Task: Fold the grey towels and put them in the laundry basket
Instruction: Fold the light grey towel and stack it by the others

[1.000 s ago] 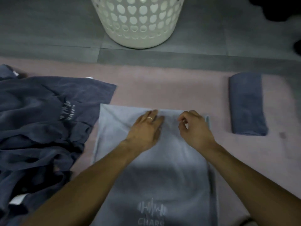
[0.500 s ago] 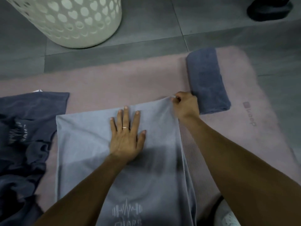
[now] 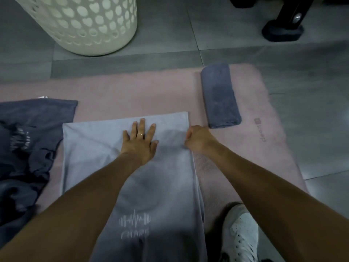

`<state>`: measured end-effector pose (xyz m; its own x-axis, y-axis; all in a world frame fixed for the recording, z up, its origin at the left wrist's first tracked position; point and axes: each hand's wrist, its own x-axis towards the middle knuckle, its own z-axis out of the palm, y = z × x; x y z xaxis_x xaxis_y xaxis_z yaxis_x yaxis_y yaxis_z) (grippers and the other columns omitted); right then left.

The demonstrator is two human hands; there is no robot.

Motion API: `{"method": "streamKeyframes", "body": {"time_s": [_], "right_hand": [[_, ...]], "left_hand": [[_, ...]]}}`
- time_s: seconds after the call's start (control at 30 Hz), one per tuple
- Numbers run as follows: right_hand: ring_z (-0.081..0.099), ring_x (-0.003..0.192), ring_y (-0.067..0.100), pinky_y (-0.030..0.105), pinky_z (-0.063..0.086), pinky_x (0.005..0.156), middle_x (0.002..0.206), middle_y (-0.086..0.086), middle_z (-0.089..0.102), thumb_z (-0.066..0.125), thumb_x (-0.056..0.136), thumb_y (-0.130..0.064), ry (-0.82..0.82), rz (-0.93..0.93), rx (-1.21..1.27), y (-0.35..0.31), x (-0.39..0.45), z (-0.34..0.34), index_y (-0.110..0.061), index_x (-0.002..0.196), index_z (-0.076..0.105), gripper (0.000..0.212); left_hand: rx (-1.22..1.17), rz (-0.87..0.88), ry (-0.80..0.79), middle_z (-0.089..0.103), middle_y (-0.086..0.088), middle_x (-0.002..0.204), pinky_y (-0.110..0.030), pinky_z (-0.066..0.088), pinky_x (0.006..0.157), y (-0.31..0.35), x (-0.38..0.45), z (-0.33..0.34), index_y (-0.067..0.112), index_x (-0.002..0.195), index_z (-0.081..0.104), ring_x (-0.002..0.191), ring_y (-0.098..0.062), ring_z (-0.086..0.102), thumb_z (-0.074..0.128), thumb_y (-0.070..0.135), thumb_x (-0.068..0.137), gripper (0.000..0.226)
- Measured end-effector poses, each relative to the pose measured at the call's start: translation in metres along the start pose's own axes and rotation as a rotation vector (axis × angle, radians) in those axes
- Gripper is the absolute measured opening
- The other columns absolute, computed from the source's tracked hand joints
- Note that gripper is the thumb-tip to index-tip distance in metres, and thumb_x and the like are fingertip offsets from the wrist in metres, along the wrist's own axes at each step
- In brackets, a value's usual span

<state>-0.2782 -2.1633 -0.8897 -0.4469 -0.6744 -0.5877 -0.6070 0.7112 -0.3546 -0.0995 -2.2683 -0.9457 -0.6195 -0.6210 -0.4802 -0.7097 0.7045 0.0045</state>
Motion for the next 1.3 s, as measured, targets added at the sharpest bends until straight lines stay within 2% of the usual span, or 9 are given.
{"method": "streamKeyframes", "body": {"time_s": [0.1, 0.2, 0.3, 0.4, 0.57, 0.7, 1.07, 1.2, 1.3], "right_hand": [[0.064, 0.102, 0.025, 0.028, 0.052, 0.088, 0.111, 0.011, 0.068, 0.062, 0.088, -0.014, 0.002, -0.011, 0.107, 0.003, -0.052, 0.019, -0.003, 0.107, 0.068, 0.023], [0.066, 0.097, 0.021, 0.019, 0.047, 0.079, 0.105, 0.006, 0.071, 0.064, 0.088, -0.016, 0.014, -0.005, 0.23, 0.014, -0.103, 0.047, -0.007, 0.099, 0.072, 0.017], [0.065, 0.097, 0.022, 0.018, 0.042, 0.075, 0.102, 0.005, 0.069, 0.061, 0.089, -0.021, 0.055, 0.076, 0.28, 0.027, -0.15, 0.074, -0.007, 0.097, 0.069, 0.017], [0.062, 0.101, 0.028, 0.022, 0.039, 0.07, 0.109, 0.012, 0.065, 0.055, 0.089, -0.02, 0.105, 0.201, 0.252, 0.035, -0.195, 0.097, -0.002, 0.106, 0.06, 0.025], [0.059, 0.113, 0.033, 0.032, 0.048, 0.085, 0.126, 0.015, 0.059, 0.053, 0.09, -0.02, 0.036, 0.414, 0.297, 0.04, -0.241, 0.131, -0.001, 0.124, 0.052, 0.039], [0.061, 0.109, 0.031, 0.03, 0.048, 0.079, 0.121, 0.013, 0.062, 0.052, 0.091, -0.019, 0.059, 0.452, 0.378, 0.043, -0.257, 0.148, -0.003, 0.119, 0.056, 0.032], [0.06, 0.111, 0.033, 0.028, 0.046, 0.083, 0.122, 0.018, 0.062, 0.048, 0.094, -0.018, 0.035, 0.524, 0.53, 0.068, -0.259, 0.172, -0.001, 0.12, 0.059, 0.033], [0.064, 0.102, 0.036, 0.033, 0.051, 0.081, 0.109, 0.02, 0.067, 0.054, 0.091, -0.019, 0.22, 0.526, 0.534, 0.064, -0.265, 0.174, -0.002, 0.109, 0.066, 0.027], [0.065, 0.093, 0.036, 0.036, 0.049, 0.075, 0.098, 0.019, 0.069, 0.057, 0.09, -0.023, 0.337, 0.378, 0.502, 0.038, -0.27, 0.173, -0.002, 0.101, 0.065, 0.025]], "left_hand": [[-0.109, -0.047, -0.09, -0.009, -0.012, 0.161, -0.049, 0.012, 0.118, 0.02, -0.024, -0.02, 0.022, 0.155, 0.001, 0.148, -0.035, -0.002, 0.035, 0.048, 0.097, 0.071], [-0.344, -0.019, 0.034, 0.022, -0.013, 0.156, -0.043, 0.029, 0.112, 0.036, -0.078, -0.021, 0.02, 0.149, 0.029, 0.141, -0.033, 0.026, 0.049, 0.038, 0.092, 0.063], [-0.584, -0.016, 0.22, 0.056, -0.009, 0.131, -0.037, 0.048, 0.095, 0.044, -0.135, -0.013, 0.016, 0.129, 0.057, 0.115, -0.028, 0.056, 0.051, 0.023, 0.092, 0.038], [-0.709, -0.072, 0.265, 0.068, -0.005, 0.107, -0.036, 0.053, 0.083, 0.048, -0.183, -0.002, 0.018, 0.107, 0.068, 0.096, -0.025, 0.064, 0.051, 0.017, 0.09, 0.024], [-0.737, -0.063, 0.251, 0.072, -0.002, 0.096, -0.037, 0.054, 0.08, 0.054, -0.25, 0.028, 0.019, 0.102, 0.069, 0.087, -0.023, 0.066, 0.053, 0.017, 0.09, 0.02], [-0.688, -0.041, 0.196, 0.072, 0.001, 0.097, -0.033, 0.053, 0.08, 0.063, -0.286, 0.049, 0.023, 0.103, 0.069, 0.089, -0.021, 0.065, 0.054, 0.021, 0.091, 0.02], [-0.718, -0.122, 0.06, 0.071, 0.002, 0.095, -0.024, 0.047, 0.076, 0.059, -0.325, 0.085, 0.019, 0.102, 0.069, 0.081, -0.014, 0.062, 0.056, 0.02, 0.094, 0.015], [-0.778, -0.21, 0.053, 0.071, 0.001, 0.093, -0.024, 0.048, 0.079, 0.056, -0.323, 0.09, 0.017, 0.097, 0.071, 0.083, -0.018, 0.064, 0.058, 0.014, 0.091, 0.014], [-0.872, -0.323, 0.093, 0.071, 0.001, 0.092, -0.022, 0.046, 0.079, 0.049, -0.319, 0.092, 0.018, 0.092, 0.071, 0.088, -0.019, 0.066, 0.059, 0.011, 0.088, 0.014]]}}
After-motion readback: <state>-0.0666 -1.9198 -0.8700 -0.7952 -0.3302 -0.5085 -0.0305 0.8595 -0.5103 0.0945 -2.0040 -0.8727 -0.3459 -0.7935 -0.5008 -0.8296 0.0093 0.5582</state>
